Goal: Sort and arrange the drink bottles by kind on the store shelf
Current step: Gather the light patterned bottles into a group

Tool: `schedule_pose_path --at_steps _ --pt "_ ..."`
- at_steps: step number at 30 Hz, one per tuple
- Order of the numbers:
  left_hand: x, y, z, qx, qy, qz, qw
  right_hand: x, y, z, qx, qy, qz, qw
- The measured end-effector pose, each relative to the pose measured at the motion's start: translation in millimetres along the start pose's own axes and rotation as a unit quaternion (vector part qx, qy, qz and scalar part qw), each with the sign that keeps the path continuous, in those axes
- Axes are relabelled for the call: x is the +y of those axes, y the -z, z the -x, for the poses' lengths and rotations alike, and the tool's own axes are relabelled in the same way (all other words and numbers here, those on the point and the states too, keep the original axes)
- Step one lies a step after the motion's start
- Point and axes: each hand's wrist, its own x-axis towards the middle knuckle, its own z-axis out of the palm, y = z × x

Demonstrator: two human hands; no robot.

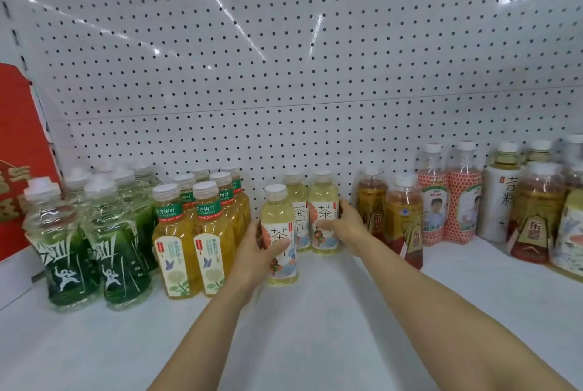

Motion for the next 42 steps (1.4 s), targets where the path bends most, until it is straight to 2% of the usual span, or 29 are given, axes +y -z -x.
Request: schedule_pose_path --at_steps 10,16,19,25,28,31,35,38,42 --pt "1 -7 -11 0.011 -0.005 -0.012 1.000 14 -5 -11 -0.041 0.038 0.024 0.998" --pt "-1 -6 -18 0.008 -0.007 -0.022 1.000 11 -9 -8 -0.015 0.050 0.052 0.997" --pt "-3 -8 -23 0.016 -0.005 -0.030 0.999 12 -11 -4 0.012 0.084 0.110 0.990" --pt "-11 -10 -36 0.017 0.002 -0.061 0.998 14 -12 24 0.089 0.172 0.332 0.923" --pt "-14 -12 -37 0.026 0.011 -0.070 0.997 12 -6 49 0.096 0.210 0.395 0.889" --pt "-11 -22 -28 0.069 0.000 -0.153 0.986 9 7 78 0.094 0.244 0.440 0.859" --pt "2 -39 -3 0.092 -0.076 -0.252 0.960 12 33 118 0.118 0.251 0.484 0.830" --pt "10 -51 21 0.115 -0.119 -0.338 0.926 17 65 149 0.156 0.258 0.495 0.815" --pt "15 -72 48 0.099 -0.238 -0.390 0.884 24 118 181 0.209 0.225 0.518 0.798"
